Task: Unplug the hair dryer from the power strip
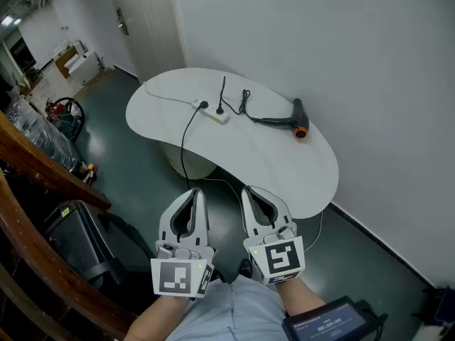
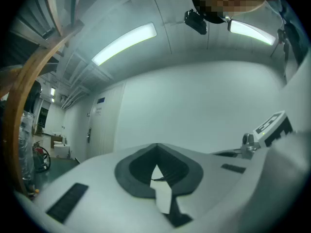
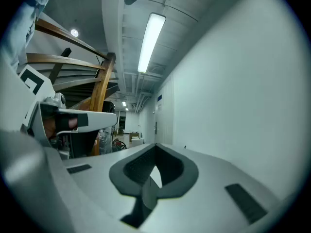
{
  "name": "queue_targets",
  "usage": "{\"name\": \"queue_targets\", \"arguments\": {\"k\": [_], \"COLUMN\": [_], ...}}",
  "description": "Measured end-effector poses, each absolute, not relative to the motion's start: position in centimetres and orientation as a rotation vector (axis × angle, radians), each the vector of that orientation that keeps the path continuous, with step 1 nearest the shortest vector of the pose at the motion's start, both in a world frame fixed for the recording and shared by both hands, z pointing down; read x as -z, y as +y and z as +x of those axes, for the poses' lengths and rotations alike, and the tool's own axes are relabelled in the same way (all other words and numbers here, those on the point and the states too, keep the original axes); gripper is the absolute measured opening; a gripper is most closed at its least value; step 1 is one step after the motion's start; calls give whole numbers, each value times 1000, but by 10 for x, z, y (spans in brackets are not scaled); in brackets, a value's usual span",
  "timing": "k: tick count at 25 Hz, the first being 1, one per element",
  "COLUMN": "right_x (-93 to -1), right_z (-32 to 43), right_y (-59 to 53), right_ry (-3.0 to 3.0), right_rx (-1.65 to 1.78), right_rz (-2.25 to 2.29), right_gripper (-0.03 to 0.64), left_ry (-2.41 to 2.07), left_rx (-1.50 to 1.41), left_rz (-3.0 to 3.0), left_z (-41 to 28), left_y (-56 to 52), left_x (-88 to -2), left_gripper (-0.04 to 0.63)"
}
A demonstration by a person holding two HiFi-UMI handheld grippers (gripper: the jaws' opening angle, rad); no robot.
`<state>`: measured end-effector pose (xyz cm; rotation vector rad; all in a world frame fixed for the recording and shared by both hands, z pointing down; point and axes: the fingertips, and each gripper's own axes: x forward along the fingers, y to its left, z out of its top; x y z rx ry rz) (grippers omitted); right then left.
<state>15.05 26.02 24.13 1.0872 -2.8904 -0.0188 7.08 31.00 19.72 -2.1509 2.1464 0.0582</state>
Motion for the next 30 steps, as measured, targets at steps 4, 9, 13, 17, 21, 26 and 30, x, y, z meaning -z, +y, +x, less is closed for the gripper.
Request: {"name": "queue_targets", "arguments": {"k": [4, 9, 13, 17, 21, 26, 30], "right_x": [-250, -254, -258, -268, -276, -282, -286], "right_z": [152, 166, 170, 173, 172, 157, 142], "right_y": [257, 243, 232, 224, 214, 196, 174], "right_ry": [-2916, -2946, -2938, -2935, -2931, -2930, -2914], "right_rx": [17, -112, -96, -118, -156, -149, -153], "right_rz": [1056, 1104, 1063, 1017, 998, 957, 954], "right_gripper": [0, 2, 2, 2, 2, 2, 2], "left_ry": [2150, 2181, 2206, 2234, 2260, 2297, 2314], "left_rx": [-53, -39, -27, -7, 30, 34, 27], "left_rz": [-2151, -2138, -2112, -2093, -2090, -2068, -2060], "left_z": [73, 78, 83, 90, 91, 75, 57], "left_y": [304, 296, 287, 280, 272, 254, 234], "left_x": [-200, -204, -204, -209, -218, -224, -227], "left_gripper": [-3, -3, -3, -3, -3, -3, -3]}}
